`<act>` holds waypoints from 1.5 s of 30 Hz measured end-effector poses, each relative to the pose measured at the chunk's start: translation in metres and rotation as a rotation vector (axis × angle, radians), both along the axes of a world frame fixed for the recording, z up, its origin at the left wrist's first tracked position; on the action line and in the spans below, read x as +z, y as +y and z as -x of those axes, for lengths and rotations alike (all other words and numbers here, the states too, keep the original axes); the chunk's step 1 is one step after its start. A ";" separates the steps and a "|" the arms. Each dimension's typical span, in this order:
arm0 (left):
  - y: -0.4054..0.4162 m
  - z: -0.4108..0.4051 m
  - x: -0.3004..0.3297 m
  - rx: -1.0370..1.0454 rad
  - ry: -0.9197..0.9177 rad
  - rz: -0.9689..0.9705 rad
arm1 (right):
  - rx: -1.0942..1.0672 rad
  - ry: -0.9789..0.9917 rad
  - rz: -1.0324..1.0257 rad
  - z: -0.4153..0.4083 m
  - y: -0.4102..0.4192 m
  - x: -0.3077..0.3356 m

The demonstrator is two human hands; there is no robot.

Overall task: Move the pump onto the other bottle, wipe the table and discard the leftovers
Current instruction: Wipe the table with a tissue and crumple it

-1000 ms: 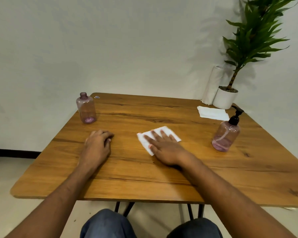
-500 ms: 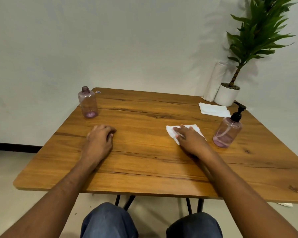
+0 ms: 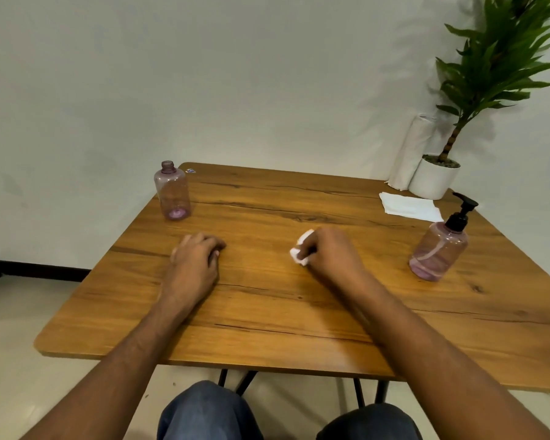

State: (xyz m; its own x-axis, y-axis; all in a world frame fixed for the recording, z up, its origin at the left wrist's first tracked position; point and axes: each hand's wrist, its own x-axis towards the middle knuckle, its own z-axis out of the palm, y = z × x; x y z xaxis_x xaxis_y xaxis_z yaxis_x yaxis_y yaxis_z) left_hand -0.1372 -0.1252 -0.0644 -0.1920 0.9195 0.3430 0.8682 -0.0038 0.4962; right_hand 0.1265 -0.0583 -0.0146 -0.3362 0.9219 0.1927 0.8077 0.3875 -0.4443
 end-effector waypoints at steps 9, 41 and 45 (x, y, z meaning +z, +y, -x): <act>0.004 0.002 -0.003 0.010 0.000 -0.052 | -0.085 -0.055 -0.064 0.068 0.074 0.004; -0.004 -0.006 0.004 0.029 -0.028 -0.002 | 0.236 -0.313 0.190 0.042 0.036 -0.011; -0.007 -0.007 0.009 -0.010 -0.009 0.019 | -0.002 -0.170 -0.077 0.004 0.017 -0.012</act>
